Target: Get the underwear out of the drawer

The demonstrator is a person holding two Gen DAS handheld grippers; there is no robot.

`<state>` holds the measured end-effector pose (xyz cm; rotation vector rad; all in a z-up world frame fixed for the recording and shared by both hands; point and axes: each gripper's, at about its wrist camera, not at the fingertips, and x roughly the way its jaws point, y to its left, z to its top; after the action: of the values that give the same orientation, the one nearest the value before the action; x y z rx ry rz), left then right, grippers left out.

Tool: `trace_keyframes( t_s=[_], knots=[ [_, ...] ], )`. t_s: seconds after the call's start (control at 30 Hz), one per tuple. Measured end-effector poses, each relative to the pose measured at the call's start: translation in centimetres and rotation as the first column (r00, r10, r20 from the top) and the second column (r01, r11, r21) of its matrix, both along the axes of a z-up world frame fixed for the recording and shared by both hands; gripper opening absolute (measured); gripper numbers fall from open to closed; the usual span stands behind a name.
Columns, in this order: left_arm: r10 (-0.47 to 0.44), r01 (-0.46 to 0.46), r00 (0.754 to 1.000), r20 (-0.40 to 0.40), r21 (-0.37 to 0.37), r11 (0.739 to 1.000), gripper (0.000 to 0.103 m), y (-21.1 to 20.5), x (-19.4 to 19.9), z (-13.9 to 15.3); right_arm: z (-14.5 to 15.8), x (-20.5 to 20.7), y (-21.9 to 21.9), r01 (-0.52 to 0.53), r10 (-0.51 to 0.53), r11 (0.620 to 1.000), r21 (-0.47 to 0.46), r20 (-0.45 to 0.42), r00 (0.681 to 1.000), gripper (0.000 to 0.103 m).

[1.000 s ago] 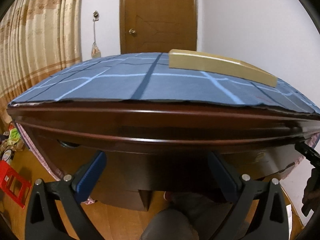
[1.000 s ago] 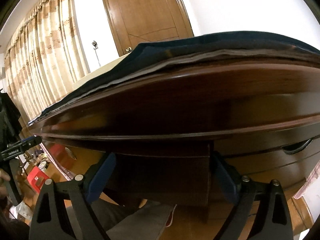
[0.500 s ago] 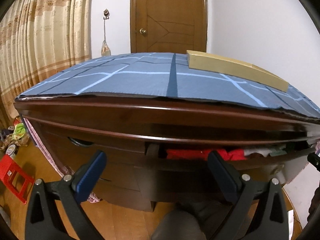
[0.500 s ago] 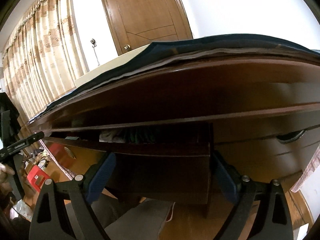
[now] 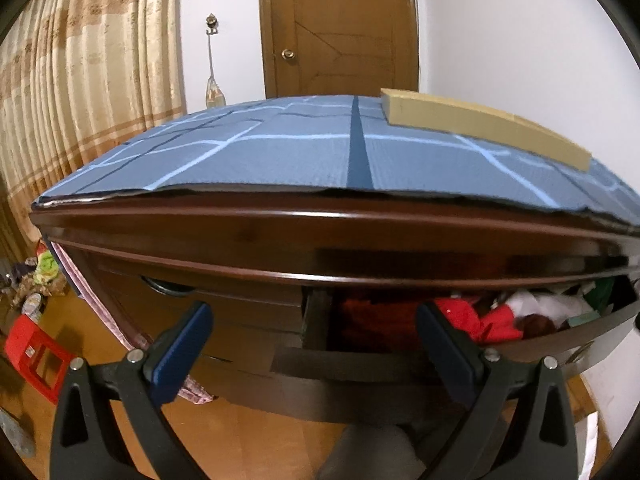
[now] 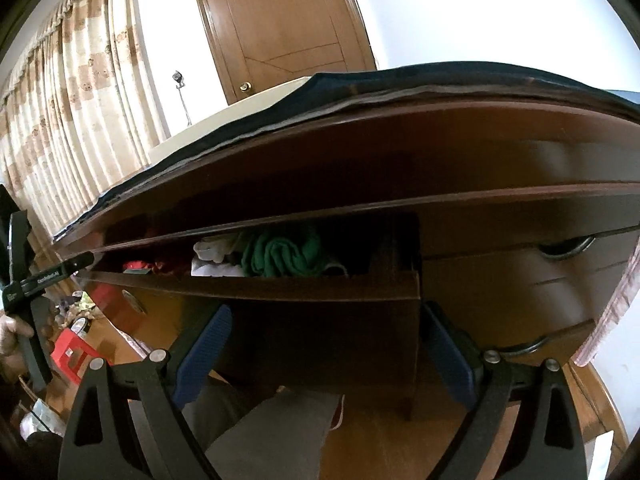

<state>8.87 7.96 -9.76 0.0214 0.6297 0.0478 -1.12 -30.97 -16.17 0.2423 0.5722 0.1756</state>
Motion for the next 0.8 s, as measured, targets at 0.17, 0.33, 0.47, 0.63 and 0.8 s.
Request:
trace_keyframes(
  t_s=[0.17, 0.33, 0.47, 0.63, 0.8],
  knots=[
    [0.003, -0.003, 1.000, -0.014, -0.013, 1.000, 0.103, 0.3, 0.6, -0.3, 0.1, 0.3, -1.0, 0.011, -0.011, 0.996, 0.090, 0.006, 1.000, 0.096],
    [0.000, 0.000, 1.000, -0.023, -0.017, 1.000, 0.103, 0.3, 1.3, -0.2, 0.3, 0.9, -0.7, -0.016, 0.016, 0.999, 0.048, 0.008, 1.000, 0.096],
    [0.008, -0.010, 0.999, -0.041, -0.039, 0.999, 0.103, 0.5, 1.3, -0.2, 0.2, 1.0, -0.4, -0.010, 0.010, 0.999, 0.046, -0.001, 1.000, 0.096],
    [0.011, -0.013, 0.999, -0.046, -0.043, 0.999, 0.103, 0.4, 0.9, -0.3, 0.3, 0.5, -0.3, -0.013, 0.014, 0.999, 0.041, -0.014, 1.000, 0.096],
    [-0.011, 0.010, 0.998, -0.058, -0.020, 1.000, 0.103, 0.0, 0.6, -0.2, 0.5, -0.1, -0.5, -0.012, 0.013, 0.998, 0.058, -0.018, 1.000, 0.096]
  ],
)
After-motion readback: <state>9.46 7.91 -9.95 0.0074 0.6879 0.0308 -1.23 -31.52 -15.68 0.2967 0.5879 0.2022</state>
